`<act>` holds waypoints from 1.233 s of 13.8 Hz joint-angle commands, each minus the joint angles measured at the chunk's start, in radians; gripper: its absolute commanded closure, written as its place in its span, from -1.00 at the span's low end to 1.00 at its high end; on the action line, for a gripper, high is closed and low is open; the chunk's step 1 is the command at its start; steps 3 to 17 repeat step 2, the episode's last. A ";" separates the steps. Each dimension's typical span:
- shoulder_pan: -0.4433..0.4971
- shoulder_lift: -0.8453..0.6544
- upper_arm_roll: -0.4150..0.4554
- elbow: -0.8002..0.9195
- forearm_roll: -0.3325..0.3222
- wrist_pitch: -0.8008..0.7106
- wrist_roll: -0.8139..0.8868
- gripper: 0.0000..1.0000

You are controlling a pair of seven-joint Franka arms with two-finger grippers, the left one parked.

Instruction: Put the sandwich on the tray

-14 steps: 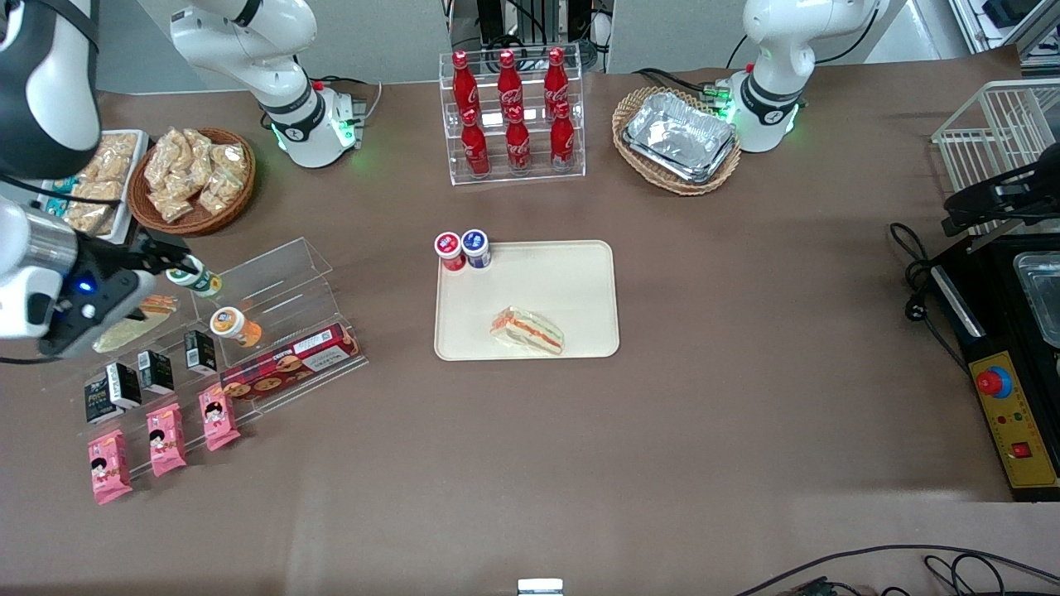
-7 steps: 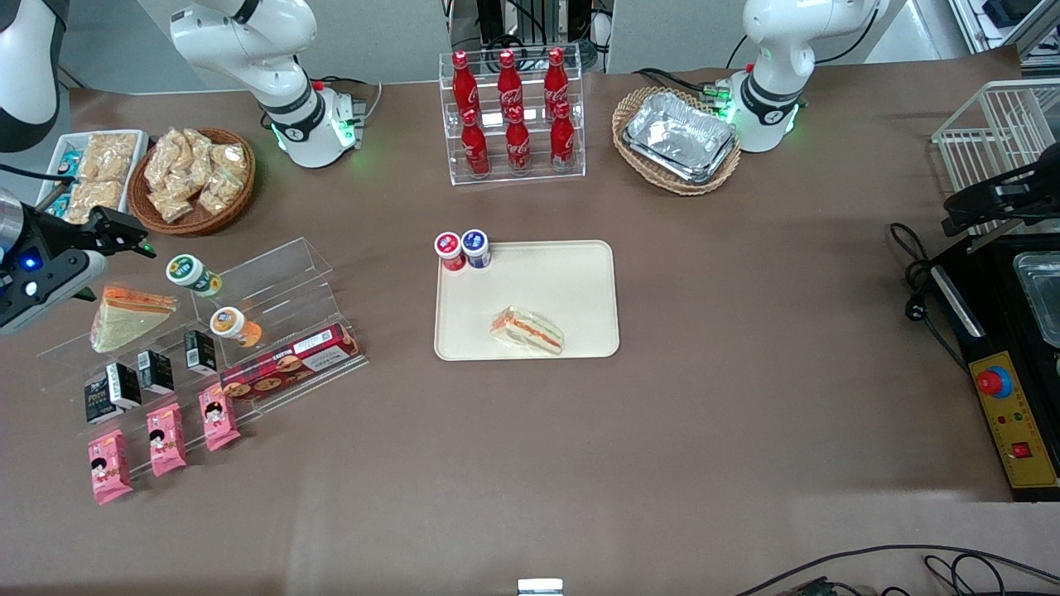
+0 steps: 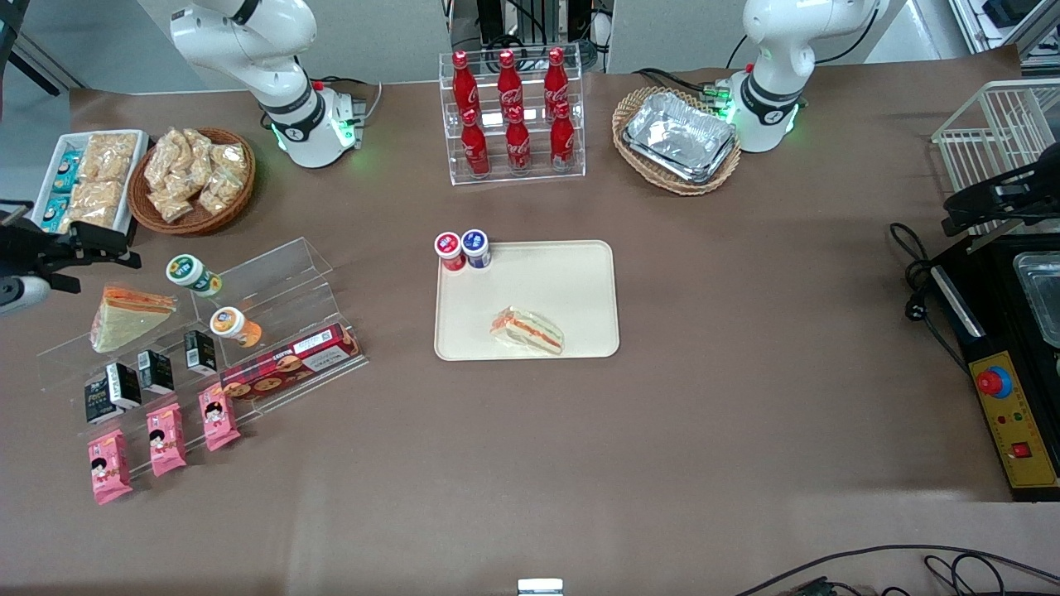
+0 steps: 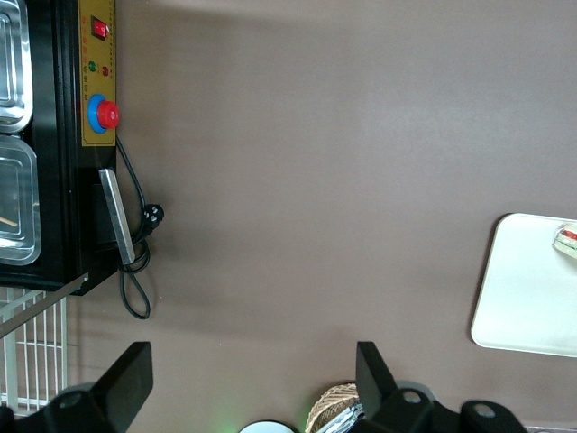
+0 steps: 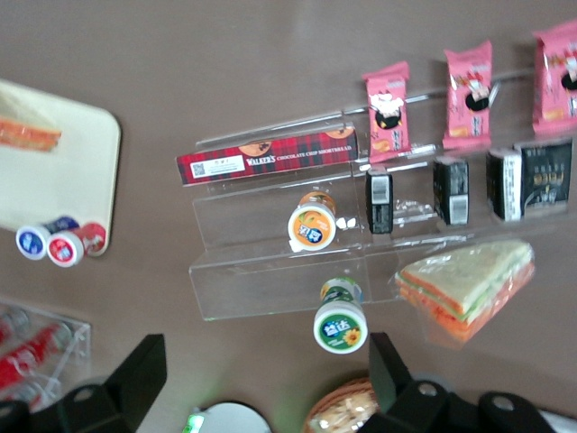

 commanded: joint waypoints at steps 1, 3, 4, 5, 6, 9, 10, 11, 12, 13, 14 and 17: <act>0.002 0.001 0.001 0.008 0.003 0.002 0.132 -1.00; 0.004 0.000 0.002 0.022 -0.032 0.000 0.133 -1.00; 0.004 0.000 0.002 0.022 -0.032 0.000 0.133 -1.00; 0.004 0.000 0.002 0.022 -0.032 0.000 0.133 -1.00; 0.004 0.000 0.002 0.022 -0.032 0.000 0.133 -1.00; 0.004 0.000 0.002 0.022 -0.032 0.000 0.133 -1.00; 0.004 0.000 0.002 0.022 -0.032 0.000 0.133 -1.00; 0.004 0.000 0.002 0.022 -0.032 0.000 0.133 -1.00; 0.004 0.000 0.002 0.022 -0.032 0.000 0.133 -1.00; 0.004 0.000 0.002 0.022 -0.032 0.000 0.133 -1.00; 0.004 0.000 0.002 0.022 -0.032 0.000 0.133 -1.00; 0.004 0.000 0.002 0.022 -0.032 0.000 0.133 -1.00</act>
